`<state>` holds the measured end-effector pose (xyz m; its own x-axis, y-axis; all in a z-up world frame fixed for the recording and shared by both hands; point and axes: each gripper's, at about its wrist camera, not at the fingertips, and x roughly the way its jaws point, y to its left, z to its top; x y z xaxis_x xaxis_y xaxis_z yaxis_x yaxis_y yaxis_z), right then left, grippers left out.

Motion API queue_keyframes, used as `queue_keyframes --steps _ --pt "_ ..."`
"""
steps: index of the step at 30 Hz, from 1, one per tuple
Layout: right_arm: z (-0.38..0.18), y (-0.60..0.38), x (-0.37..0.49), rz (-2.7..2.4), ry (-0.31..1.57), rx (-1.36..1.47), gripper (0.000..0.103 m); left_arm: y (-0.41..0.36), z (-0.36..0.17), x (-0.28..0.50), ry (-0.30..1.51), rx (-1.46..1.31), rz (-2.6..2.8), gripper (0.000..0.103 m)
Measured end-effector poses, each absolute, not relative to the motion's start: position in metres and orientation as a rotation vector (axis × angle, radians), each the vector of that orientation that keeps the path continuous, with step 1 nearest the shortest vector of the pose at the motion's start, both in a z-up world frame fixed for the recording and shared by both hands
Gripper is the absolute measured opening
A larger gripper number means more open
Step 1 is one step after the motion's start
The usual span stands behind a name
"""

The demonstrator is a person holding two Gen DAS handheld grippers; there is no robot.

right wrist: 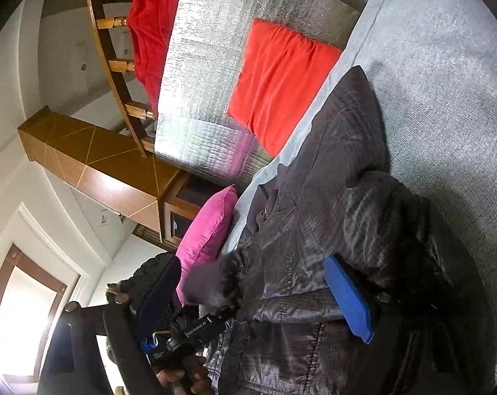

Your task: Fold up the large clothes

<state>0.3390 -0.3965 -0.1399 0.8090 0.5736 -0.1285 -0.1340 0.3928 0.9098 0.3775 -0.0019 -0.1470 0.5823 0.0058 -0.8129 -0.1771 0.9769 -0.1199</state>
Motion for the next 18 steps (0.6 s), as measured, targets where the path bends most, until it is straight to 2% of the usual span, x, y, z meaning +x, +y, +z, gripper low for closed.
queue_keyframes --steps 5,10,18 --pt "-0.139 -0.395 0.339 0.470 0.464 1.076 0.090 0.012 -0.144 0.384 0.936 -0.294 0.075 0.085" --pt "-0.139 -0.394 0.340 0.470 0.464 1.070 0.090 0.033 -0.150 0.391 0.971 -0.517 0.027 0.085" --pt "-0.139 -0.394 0.341 0.467 0.465 1.062 0.090 0.057 -0.144 0.367 0.907 -0.786 -0.027 0.088"
